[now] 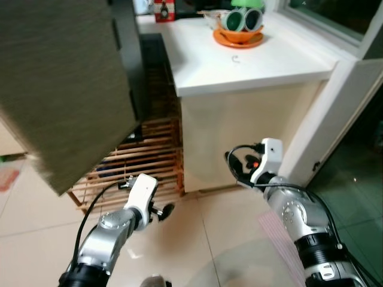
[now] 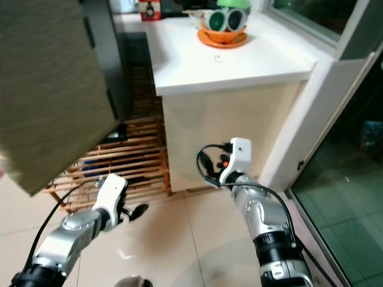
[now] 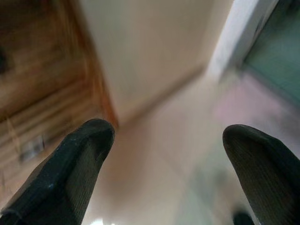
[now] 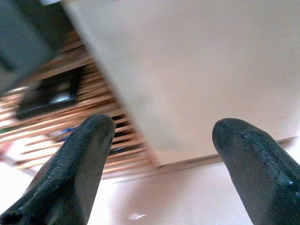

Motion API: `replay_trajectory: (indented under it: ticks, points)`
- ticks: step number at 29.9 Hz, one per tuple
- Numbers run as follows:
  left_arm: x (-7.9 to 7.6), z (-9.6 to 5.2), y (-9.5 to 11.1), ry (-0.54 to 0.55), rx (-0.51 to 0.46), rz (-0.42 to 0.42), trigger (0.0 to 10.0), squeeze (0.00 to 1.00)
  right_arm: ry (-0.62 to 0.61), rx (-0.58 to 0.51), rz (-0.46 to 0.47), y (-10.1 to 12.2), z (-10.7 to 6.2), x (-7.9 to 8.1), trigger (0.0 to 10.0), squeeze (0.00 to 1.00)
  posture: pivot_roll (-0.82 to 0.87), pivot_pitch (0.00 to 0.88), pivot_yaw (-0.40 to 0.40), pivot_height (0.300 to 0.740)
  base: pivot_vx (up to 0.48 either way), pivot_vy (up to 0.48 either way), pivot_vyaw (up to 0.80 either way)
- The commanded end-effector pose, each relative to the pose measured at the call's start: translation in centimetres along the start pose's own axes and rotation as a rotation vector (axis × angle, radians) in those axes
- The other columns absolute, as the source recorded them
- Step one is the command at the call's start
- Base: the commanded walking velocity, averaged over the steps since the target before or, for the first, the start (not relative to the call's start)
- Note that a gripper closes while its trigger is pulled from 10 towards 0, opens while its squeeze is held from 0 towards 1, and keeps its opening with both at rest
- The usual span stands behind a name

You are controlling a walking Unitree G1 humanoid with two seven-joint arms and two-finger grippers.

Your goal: Restocking fridge

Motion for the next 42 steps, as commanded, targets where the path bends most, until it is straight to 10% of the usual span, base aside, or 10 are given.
replay_trajectory:
  ticks: [1,7,13,22,42]
  points:
    - [0.6,-0.1,3.4,0.049,-0.139,0.065,10.0,0.00,-0.047,-0.061,-0.045,1.6,0.4,0.0,10.0,0.00,0.10,0.000,0.042,0.740,0.000,0.000,0.00]
    - [1.9,-1.7,9.0,0.146,-0.403,0.029,10.0,0.00,-0.074,-0.167,-0.102,2.5,0.2,1.2,10.0,0.00,0.08,0.000,0.044,0.740,0.000,0.000,0.00]
    - [2.7,-2.8,11.9,0.234,-0.579,-0.058,10.0,0.00,-0.245,-0.284,-0.159,4.2,-1.4,-1.4,10.0,0.00,0.04,0.000,0.012,0.740,0.000,0.000,0.00]
    - [6.0,-5.3,5.7,0.352,-0.416,-0.140,10.0,0.00,-0.203,-0.246,-0.185,0.9,-3.3,-2.6,10.0,0.00,0.07,0.000,-0.007,0.740,0.000,0.000,0.00]
    - [3.1,-3.0,8.5,0.303,-0.489,-0.144,10.0,0.00,-0.175,-0.233,-0.175,0.5,-3.4,-2.7,10.0,0.00,0.01,0.000,-0.007,0.740,0.233,0.266,0.00]
Point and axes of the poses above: a point about 5 cm out from each wrist's last joint towards the gripper, its own z axis pointing out of the wrist towards the gripper, its own y axis along the axis of the wrist's last joint, x = y × z, the point moved 4 cm from there along z, pointing out of the wrist towards the gripper, and after that the axes turned 11 degrees about -z, right-handed, at the moved point
